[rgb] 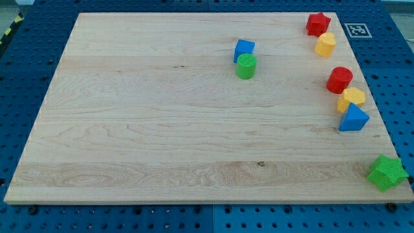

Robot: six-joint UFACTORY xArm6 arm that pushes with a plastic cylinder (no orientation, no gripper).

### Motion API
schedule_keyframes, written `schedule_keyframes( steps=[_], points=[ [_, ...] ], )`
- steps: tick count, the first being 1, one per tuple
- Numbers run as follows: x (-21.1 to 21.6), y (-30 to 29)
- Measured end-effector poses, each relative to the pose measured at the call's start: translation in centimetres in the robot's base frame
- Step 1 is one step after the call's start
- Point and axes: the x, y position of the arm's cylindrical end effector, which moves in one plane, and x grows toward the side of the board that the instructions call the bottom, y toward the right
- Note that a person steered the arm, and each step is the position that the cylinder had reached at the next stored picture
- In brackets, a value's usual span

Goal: Move the green star towards the green circle

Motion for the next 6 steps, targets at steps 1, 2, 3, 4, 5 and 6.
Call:
schedule_keyframes(
  steps=[1, 2, 3, 4, 5, 6],
  points=[
    [-0.3, -0.2],
    [-0.2, -3.2],
    [-0.5, -6.1],
    [-3.5, -6.2],
    [-5.0, -6.1],
    [-4.0, -7.4]
  ],
)
